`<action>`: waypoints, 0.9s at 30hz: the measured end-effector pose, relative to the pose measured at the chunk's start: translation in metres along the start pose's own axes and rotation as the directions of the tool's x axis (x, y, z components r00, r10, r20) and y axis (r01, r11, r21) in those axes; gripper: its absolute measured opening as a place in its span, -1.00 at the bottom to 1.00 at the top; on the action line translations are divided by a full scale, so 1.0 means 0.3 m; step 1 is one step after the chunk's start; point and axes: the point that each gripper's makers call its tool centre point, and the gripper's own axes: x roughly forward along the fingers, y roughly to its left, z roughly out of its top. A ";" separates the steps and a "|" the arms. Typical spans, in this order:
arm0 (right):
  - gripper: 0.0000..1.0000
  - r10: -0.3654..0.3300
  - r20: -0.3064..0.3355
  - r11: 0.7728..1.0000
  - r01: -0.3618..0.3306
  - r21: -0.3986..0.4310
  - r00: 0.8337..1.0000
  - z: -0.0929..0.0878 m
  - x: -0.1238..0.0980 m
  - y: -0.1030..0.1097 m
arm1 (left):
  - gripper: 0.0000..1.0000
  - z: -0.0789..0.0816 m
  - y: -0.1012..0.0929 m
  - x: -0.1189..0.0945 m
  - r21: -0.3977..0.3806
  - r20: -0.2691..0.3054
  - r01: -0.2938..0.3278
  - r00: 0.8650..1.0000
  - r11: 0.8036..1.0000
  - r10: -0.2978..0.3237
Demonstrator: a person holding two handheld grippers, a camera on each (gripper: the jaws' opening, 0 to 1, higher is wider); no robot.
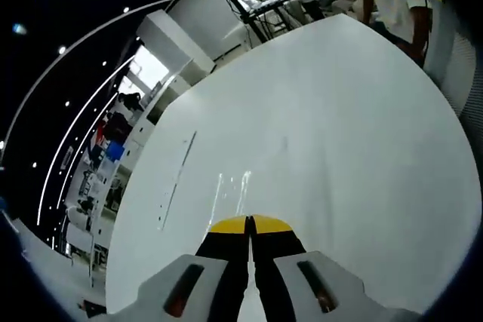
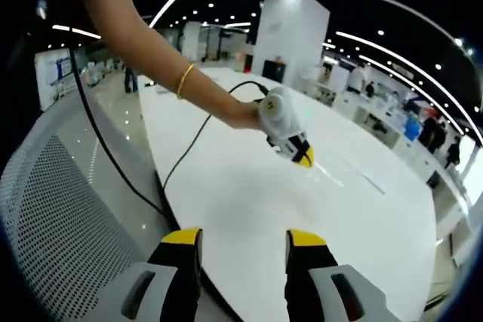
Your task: Open the resealable bag by pulling the two sides of the seal apart until the entire bag opening is separated and visibly accessible.
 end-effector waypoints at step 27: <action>-0.13 0.009 -0.036 1.000 -0.009 -0.012 0.999 -0.021 0.006 0.009 | -0.46 -0.009 -0.135 -0.136 -0.203 0.024 0.098 0.995 0.974 -0.095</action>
